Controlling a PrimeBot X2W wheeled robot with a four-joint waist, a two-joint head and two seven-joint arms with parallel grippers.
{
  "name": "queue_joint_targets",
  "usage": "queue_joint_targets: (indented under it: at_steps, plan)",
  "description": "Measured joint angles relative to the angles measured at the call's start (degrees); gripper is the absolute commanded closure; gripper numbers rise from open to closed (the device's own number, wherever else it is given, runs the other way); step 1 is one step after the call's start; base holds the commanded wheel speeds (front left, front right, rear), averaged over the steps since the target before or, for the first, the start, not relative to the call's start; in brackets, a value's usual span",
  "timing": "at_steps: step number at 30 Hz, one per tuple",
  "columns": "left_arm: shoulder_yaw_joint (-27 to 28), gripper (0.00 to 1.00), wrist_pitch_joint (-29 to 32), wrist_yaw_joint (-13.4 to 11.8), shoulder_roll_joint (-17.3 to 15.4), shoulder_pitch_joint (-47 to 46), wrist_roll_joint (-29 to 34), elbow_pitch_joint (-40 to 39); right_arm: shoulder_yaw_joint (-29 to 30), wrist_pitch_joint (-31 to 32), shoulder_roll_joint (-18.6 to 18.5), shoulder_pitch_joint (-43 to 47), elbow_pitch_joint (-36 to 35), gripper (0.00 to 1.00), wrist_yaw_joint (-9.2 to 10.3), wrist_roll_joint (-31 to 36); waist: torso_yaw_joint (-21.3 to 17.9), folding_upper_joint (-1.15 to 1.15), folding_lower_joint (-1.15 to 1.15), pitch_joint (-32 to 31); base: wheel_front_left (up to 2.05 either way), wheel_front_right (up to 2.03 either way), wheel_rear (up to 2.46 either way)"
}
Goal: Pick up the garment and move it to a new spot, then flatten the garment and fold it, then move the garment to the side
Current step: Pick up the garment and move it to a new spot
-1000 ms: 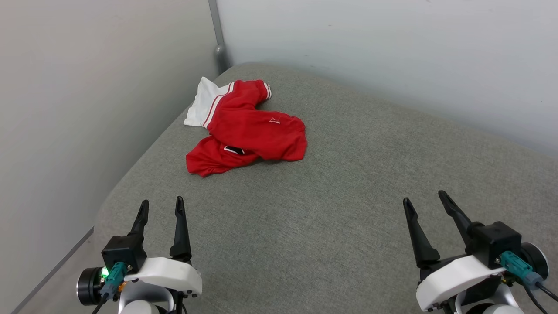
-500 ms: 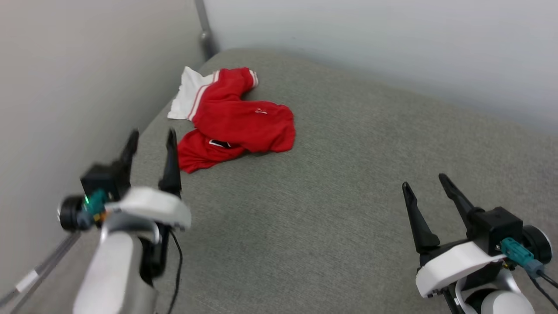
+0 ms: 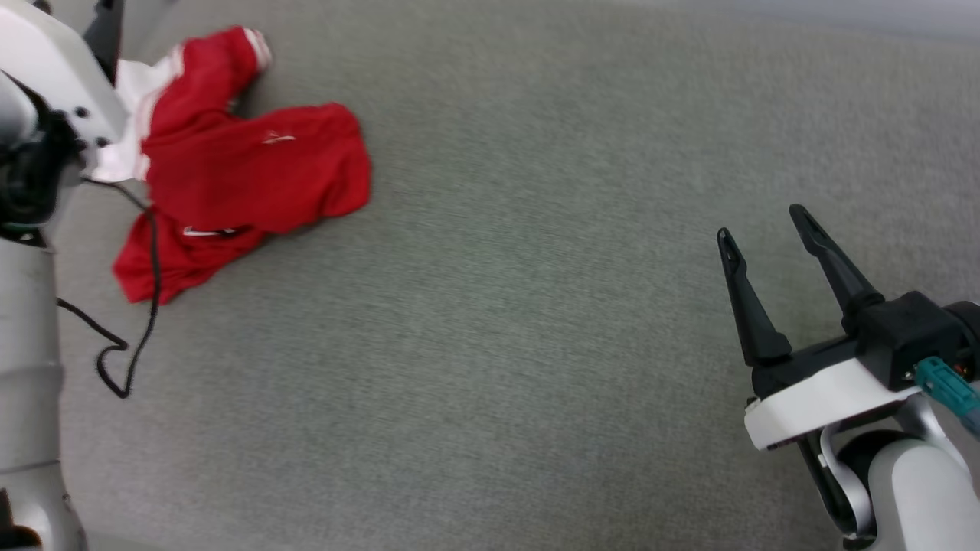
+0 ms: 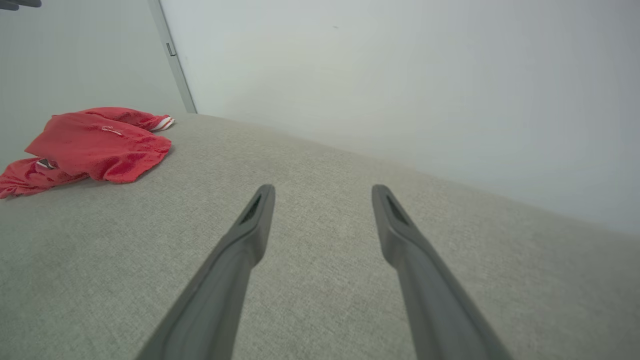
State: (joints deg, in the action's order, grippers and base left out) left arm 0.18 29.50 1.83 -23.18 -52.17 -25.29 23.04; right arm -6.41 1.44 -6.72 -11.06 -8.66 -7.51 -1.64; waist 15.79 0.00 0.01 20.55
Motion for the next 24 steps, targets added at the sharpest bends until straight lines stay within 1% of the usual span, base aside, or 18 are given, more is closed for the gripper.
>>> queue_joint_targets:
  at_steps: [3,6,10,13,15,16,17,18,19,20,22,24]
  plan:
    - [0.4,0.0,7.4,-1.3,-2.0,-1.2,-0.9,1.6,-0.1,-0.4,-0.2,-1.1,0.5,0.0,0.0,-0.4,-2.4,0.0,0.0,3.2,0.0,0.0,0.0]
    - [1.0,0.0,13.5,-2.4,-3.5,-1.4,-2.2,3.0,-0.4,-1.0,-0.5,-2.2,0.9,0.0,0.01,-0.5,-4.6,0.0,0.0,6.3,0.0,0.0,0.0]
    - [2.3,0.0,21.3,-4.2,-5.0,1.4,-4.3,4.9,-0.9,-1.7,-0.7,-3.4,1.5,0.0,0.0,-0.9,-7.6,0.0,0.0,9.5,0.0,0.0,0.0]
    - [3.9,0.0,25.2,-5.9,-5.1,4.3,-6.3,5.8,-0.8,-2.2,-0.9,-4.2,2.0,0.0,0.0,-1.3,-9.4,0.0,0.0,11.3,0.0,0.0,0.0]
    - [4.6,0.0,26.3,-6.8,-5.4,5.4,-6.8,5.1,-0.7,-2.4,-1.0,-4.3,2.2,0.0,0.01,-1.4,-10.3,0.0,-0.01,12.0,0.0,0.0,0.0]
    - [4.9,0.13,26.4,-6.9,-5.8,5.9,-6.8,4.6,-0.7,-2.4,-1.1,-4.3,2.2,0.0,0.01,-1.4,-10.6,0.0,-0.01,12.3,0.0,0.0,0.0]
    - [5.1,0.45,26.5,-7.1,-5.8,6.3,-7.0,4.2,-0.5,-2.4,-1.2,-4.3,2.3,0.0,0.0,-1.4,-10.7,0.0,0.0,12.5,0.0,0.0,0.0]
    - [5.1,0.62,26.9,-7.2,-5.6,6.5,-7.3,3.8,-0.4,-2.4,-1.2,-4.4,2.4,0.0,0.0,-1.4,-10.7,0.0,0.0,12.5,0.0,0.0,0.0]
    - [5.0,0.83,27.0,-7.4,-5.5,6.8,-7.3,3.4,-0.4,-2.4,-1.2,-4.5,2.5,0.0,0.01,-1.4,-10.6,0.0,-0.01,12.5,0.0,0.0,0.0]
    - [4.9,1.0,27.0,-7.6,-5.5,7.3,-7.2,3.0,-0.4,-2.4,-1.2,-4.7,2.5,0.0,0.01,-1.4,-10.5,0.0,-0.01,12.5,0.0,0.0,0.0]
    - [4.4,1.0,26.8,-8.0,-5.4,8.0,-6.7,2.6,-0.6,-2.4,-1.2,-5.0,2.6,0.0,0.0,-1.4,-10.3,0.0,-0.01,12.1,0.0,0.0,0.0]
    - [4.1,1.0,24.6,-8.2,-5.5,8.6,-5.6,2.1,-0.7,-2.4,-1.2,-5.0,2.8,0.0,0.0,-1.5,-10.1,0.0,-0.01,11.6,0.0,0.0,0.0]
